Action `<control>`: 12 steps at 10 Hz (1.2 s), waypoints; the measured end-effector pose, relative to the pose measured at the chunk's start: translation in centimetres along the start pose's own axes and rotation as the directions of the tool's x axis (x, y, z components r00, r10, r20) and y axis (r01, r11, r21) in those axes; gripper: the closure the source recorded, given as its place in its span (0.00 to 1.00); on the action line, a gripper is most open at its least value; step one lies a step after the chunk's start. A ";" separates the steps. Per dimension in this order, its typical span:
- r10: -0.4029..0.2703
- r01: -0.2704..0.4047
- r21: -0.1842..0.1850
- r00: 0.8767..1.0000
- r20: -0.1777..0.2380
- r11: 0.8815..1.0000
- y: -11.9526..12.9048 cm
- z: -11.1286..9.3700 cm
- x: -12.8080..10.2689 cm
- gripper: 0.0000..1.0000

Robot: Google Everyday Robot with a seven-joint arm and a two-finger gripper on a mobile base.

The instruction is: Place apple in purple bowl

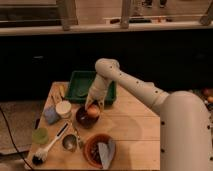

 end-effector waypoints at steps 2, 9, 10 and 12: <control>-0.005 0.005 0.004 1.000 0.002 1.000 0.2 -0.1 0.1 0.89; -0.026 0.026 0.016 1.000 0.010 1.000 0.5 -0.2 0.5 0.89; -0.029 0.028 0.018 1.000 0.011 0.999 0.5 -0.2 0.5 0.89; -0.034 0.033 0.021 0.999 0.013 0.999 0.6 -0.3 0.6 0.89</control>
